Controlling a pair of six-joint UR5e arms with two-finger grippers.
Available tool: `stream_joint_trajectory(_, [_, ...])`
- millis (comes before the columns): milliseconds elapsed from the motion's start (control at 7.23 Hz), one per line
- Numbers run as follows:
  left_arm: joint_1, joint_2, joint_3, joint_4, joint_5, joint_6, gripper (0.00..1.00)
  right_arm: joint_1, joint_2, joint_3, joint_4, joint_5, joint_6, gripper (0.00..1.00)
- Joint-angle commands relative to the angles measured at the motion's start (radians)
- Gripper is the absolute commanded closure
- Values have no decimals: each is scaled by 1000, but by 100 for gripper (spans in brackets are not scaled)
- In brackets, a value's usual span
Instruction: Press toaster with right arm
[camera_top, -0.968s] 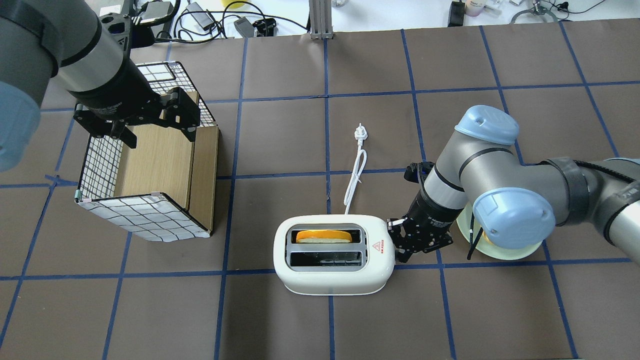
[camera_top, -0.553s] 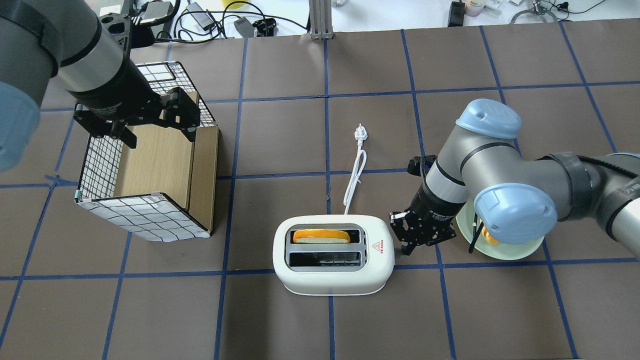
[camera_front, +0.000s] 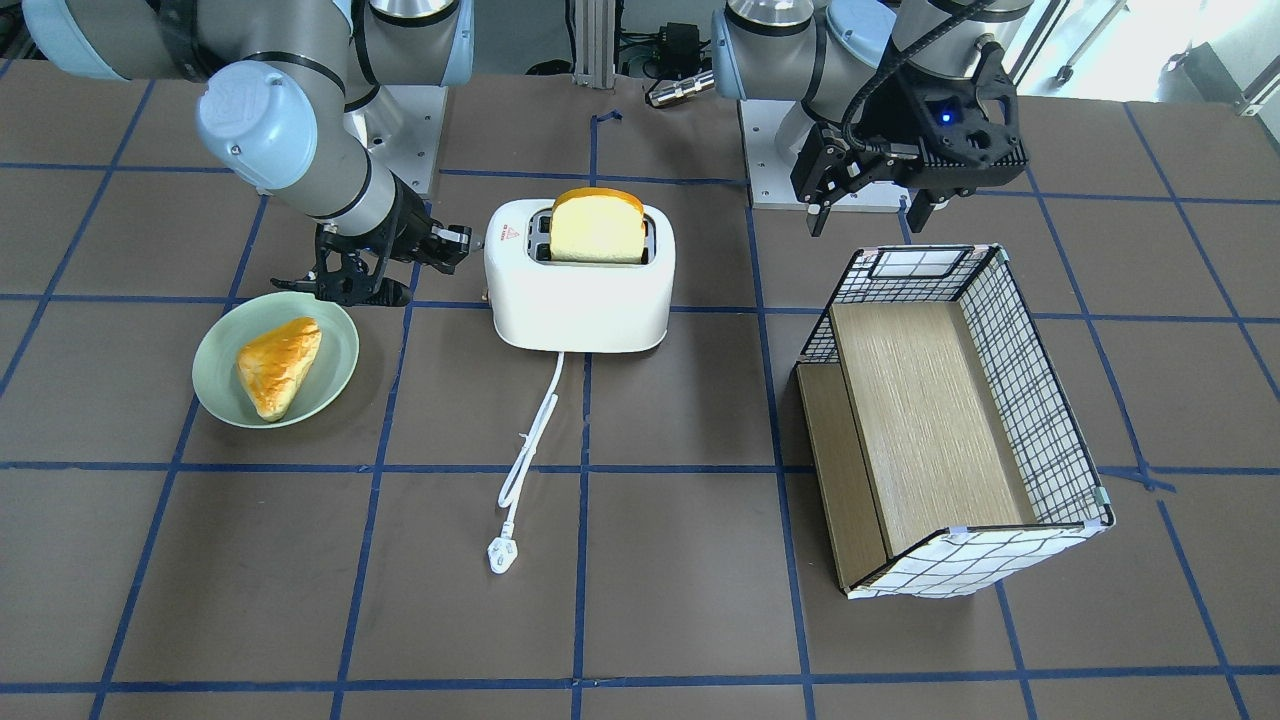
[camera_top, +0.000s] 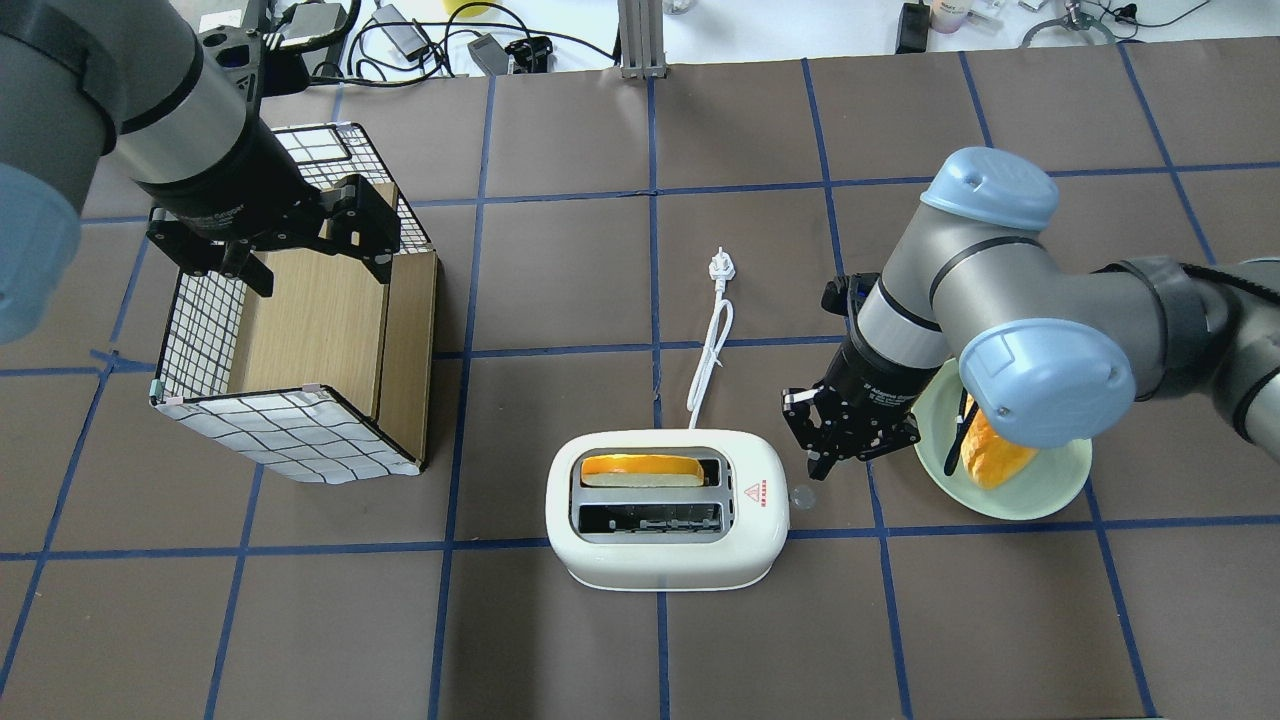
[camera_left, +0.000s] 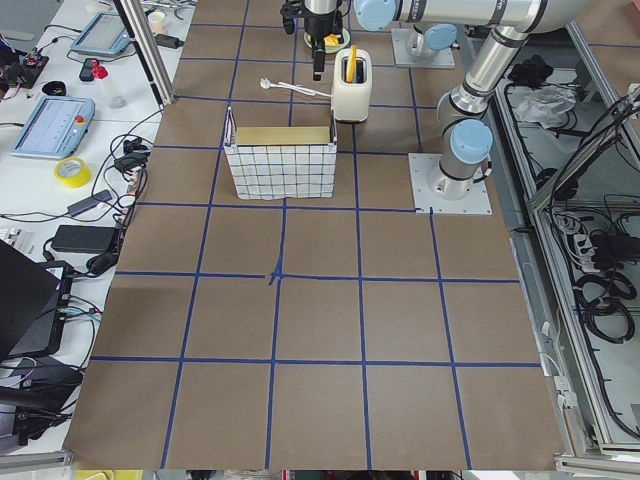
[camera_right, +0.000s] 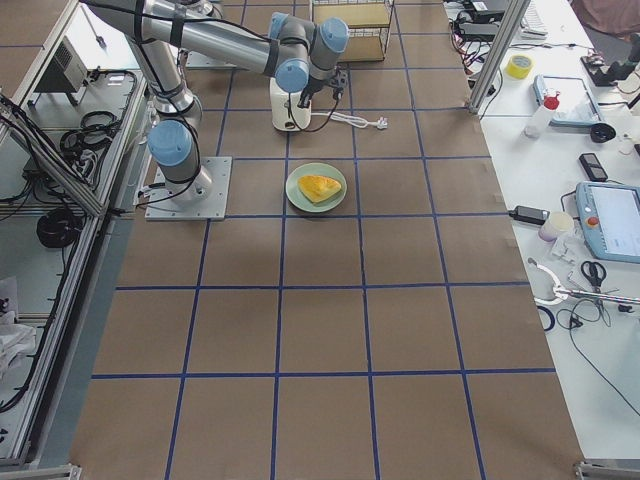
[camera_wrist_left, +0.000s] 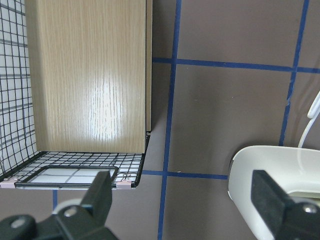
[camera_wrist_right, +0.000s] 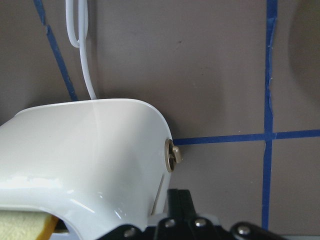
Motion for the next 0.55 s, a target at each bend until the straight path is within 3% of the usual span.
stream_joint_trajectory(0, [0,0,0,0,0,0,0,0,-25,-73,24,-60,2,84])
stream_joint_trajectory(138, [0,0,0,0,0,0,0,0,-31,-110,23,-113,1,67])
stream_joint_trajectory(415, [0,0,0,0,0,0,0,1,-29,-206,21,-152,-1,10])
